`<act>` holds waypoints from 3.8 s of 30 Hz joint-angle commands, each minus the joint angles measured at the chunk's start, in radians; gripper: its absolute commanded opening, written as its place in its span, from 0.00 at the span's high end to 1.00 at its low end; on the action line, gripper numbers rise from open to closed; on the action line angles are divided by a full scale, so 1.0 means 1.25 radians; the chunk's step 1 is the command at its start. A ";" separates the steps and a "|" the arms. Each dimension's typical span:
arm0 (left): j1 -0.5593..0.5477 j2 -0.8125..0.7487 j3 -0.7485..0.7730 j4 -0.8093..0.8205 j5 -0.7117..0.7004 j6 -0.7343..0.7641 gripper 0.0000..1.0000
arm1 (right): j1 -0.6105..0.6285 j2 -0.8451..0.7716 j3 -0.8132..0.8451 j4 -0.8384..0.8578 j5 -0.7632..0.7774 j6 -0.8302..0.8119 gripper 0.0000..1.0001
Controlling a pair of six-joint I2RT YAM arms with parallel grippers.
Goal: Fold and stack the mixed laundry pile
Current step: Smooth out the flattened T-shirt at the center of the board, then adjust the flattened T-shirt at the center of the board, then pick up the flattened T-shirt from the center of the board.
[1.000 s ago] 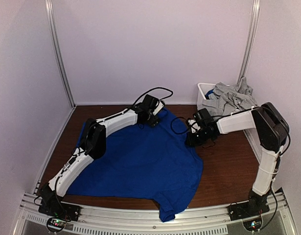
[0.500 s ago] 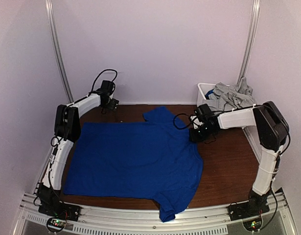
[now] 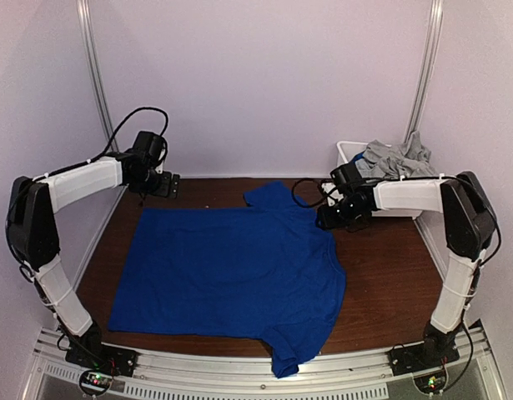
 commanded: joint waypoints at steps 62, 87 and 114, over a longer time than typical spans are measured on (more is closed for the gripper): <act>-0.295 -0.746 -0.668 -0.258 0.118 -0.638 0.18 | 0.317 -0.684 -0.592 -0.154 -0.099 0.477 0.50; -0.416 -0.900 -0.827 -0.365 0.134 -0.920 0.23 | 0.419 -0.617 -0.696 -0.007 0.013 0.633 0.80; -0.417 -0.869 -0.904 -0.356 0.189 -0.950 0.66 | 0.401 -0.730 -0.622 -0.129 0.082 0.599 1.00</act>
